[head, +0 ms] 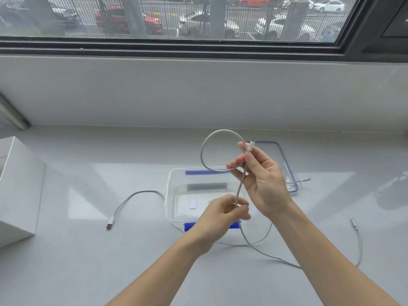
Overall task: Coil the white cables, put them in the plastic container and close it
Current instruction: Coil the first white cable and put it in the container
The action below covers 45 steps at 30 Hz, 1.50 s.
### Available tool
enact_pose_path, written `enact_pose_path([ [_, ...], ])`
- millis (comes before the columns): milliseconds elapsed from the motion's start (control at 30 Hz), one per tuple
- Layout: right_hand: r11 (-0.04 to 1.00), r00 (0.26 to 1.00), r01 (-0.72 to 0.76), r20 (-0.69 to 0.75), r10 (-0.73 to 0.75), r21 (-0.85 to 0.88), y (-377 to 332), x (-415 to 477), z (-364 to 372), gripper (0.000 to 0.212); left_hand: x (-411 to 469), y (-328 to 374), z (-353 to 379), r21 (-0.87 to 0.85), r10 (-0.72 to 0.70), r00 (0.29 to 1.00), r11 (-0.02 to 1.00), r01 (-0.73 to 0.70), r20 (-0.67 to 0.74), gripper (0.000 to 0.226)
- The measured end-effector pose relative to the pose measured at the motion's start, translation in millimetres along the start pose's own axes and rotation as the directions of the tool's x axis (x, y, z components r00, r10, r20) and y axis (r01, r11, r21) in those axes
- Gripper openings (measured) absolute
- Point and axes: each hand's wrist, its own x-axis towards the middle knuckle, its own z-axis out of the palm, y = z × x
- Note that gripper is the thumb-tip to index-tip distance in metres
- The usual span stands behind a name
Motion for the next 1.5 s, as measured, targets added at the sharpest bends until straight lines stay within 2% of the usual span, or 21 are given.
enact_pose_path([
  [100, 0.998, 0.999, 0.035, -0.002, -0.035, -0.049, -13.7, 6.4, -4.4, 0.021, -4.5, -10.8, -5.9, 0.037, -0.044, 0.994, 0.999, 0.04, 0.103, 0.022],
  [233, 0.991, 0.998, 0.06, 0.001, -0.06, -0.119, -23.6, 16.6, -12.4, 0.023, -17.2, -19.0, -30.1, -0.132, -0.08, 0.983, 0.986, 0.102, 0.164, 0.031],
  [433, 0.995, 0.991, -0.045, 0.118, 0.056, -0.091, -20.7, 27.5, -14.7, 0.024, -29.7, -24.4, -72.2, -0.432, -0.142, 0.989, 0.891, 0.144, 0.037, 0.029],
  [567, 0.982, 0.967, -0.11, 0.214, 0.141, -0.153, -12.9, 31.9, -12.9, 0.034, -37.9, -21.1, -96.3, -0.53, -0.233, 0.971, 0.83, 0.174, -0.045, 0.027],
  [700, 0.957, 0.929, -0.18, 0.28, 0.242, -0.229, -6.0, 30.5, -10.1, 0.034, -42.4, -9.8, -114.7, -0.722, -0.274, 0.961, 0.673, 0.159, -0.045, 0.021],
  [867, 0.961, 0.912, -0.209, 0.32, 0.258, -0.179, 2.9, 28.7, -2.7, 0.023, -40.4, 12.8, -119.7, -0.881, -0.278, 0.958, 0.468, 0.075, -0.066, 0.023],
  [1000, 0.962, 0.912, -0.189, 0.328, 0.247, -0.199, 10.2, 26.0, 4.1, 0.022, -35.3, 30.4, -113.3, -0.927, -0.235, 0.966, 0.376, -0.013, -0.108, 0.02],
  [1067, 0.961, 0.918, -0.177, 0.317, 0.239, -0.211, 13.3, 24.2, 6.1, 0.025, -34.1, 40.2, -108.2, -0.933, -0.181, 0.974, 0.354, -0.061, -0.133, 0.01],
  [1133, 0.961, 0.924, -0.169, 0.305, 0.232, -0.22, 17.0, 22.1, 7.1, 0.027, -32.6, 48.6, -101.8, -0.931, -0.147, 0.978, 0.354, -0.087, -0.147, 0.007],
  [1233, 0.954, 0.928, -0.168, 0.288, 0.238, -0.248, 21.7, 18.3, 9.2, 0.032, -27.8, 56.1, -87.6, -0.913, -0.176, 0.971, 0.399, -0.078, -0.16, 0.009],
  [1333, 0.95, 0.929, -0.169, 0.281, 0.243, -0.262, 24.9, 13.6, 13.4, 0.033, -16.8, 53.4, -72.7, -0.826, -0.198, 0.944, 0.552, -0.115, -0.263, 0.004],
  [1400, 0.943, 0.927, -0.167, 0.28, 0.25, -0.288, 26.6, 10.2, 16.0, 0.029, -8.8, 49.3, -64.9, -0.748, -0.175, 0.92, 0.644, -0.162, -0.35, 0.009],
  [1500, 0.93, 0.919, -0.186, 0.278, 0.279, -0.318, 28.9, 6.7, 18.0, 0.032, -3.1, 48.1, -54.8, -0.639, -0.132, 0.891, 0.742, -0.202, -0.434, 0.006],
])
